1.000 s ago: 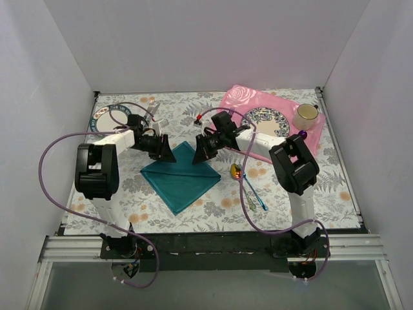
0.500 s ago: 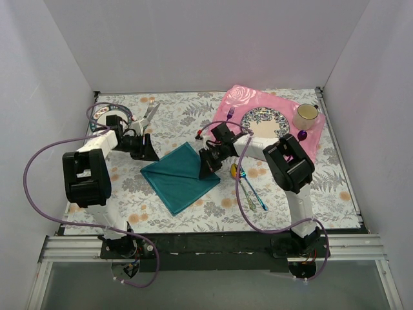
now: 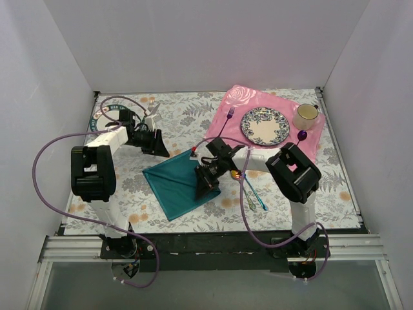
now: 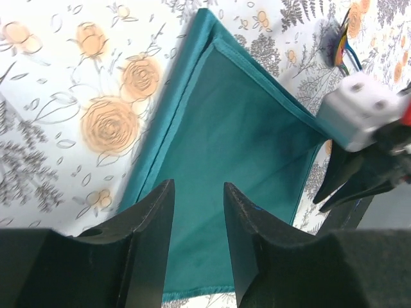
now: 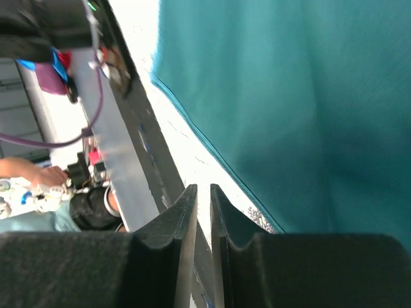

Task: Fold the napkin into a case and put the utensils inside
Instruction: Smooth out the upper triangle-folded napkin at the center of the board.

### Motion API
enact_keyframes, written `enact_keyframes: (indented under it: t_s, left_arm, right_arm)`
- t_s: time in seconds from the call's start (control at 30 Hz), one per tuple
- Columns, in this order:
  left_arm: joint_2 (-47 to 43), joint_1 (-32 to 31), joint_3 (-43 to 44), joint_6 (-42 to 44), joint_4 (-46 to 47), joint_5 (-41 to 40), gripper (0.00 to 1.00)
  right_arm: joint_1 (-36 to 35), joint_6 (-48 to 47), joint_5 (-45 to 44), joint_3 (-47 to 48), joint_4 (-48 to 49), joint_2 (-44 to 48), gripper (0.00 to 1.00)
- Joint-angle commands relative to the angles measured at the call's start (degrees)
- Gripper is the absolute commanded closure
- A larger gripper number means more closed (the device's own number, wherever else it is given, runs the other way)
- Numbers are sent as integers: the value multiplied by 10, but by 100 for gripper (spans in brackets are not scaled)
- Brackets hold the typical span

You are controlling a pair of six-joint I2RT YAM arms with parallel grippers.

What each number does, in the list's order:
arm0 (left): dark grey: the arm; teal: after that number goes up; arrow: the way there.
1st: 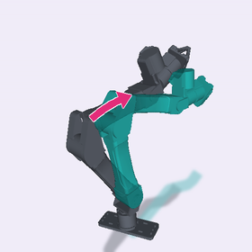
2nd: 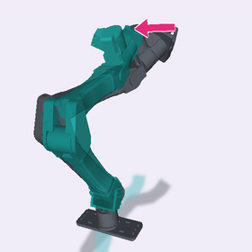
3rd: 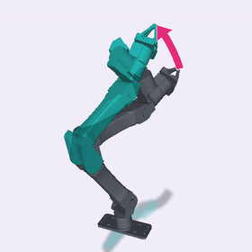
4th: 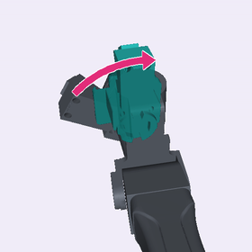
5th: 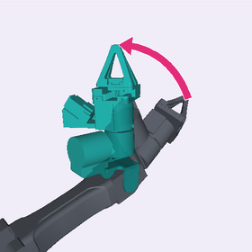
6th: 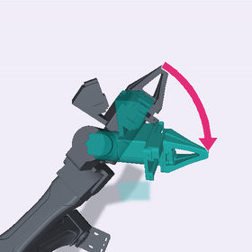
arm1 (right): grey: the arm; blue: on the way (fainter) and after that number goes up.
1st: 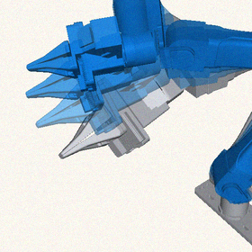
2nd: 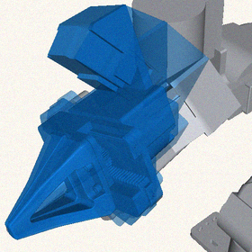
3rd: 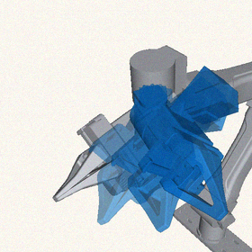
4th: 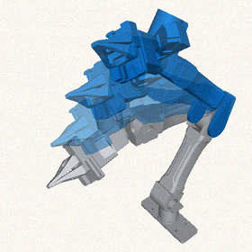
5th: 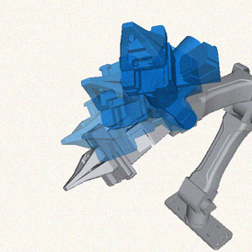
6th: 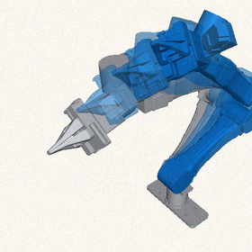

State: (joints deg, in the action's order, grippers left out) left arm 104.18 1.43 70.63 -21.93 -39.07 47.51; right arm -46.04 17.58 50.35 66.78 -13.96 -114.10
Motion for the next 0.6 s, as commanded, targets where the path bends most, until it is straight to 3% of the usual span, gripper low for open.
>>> enact_keyframes:
  t_s: [0.0,0.27,0.57]
  left_arm:
    - [-11,-27,-6,-16,28,25,65]
    - [-15,-51,-30,-19,29,1,65]
    - [7,-75,-51,-10,30,-27,66]
  right_arm:
    - [39,3,6,47,47,49,78]
    - [76,-76,-68,138,-34,-14,80]
    - [80,-57,-37,51,-35,-10,82]
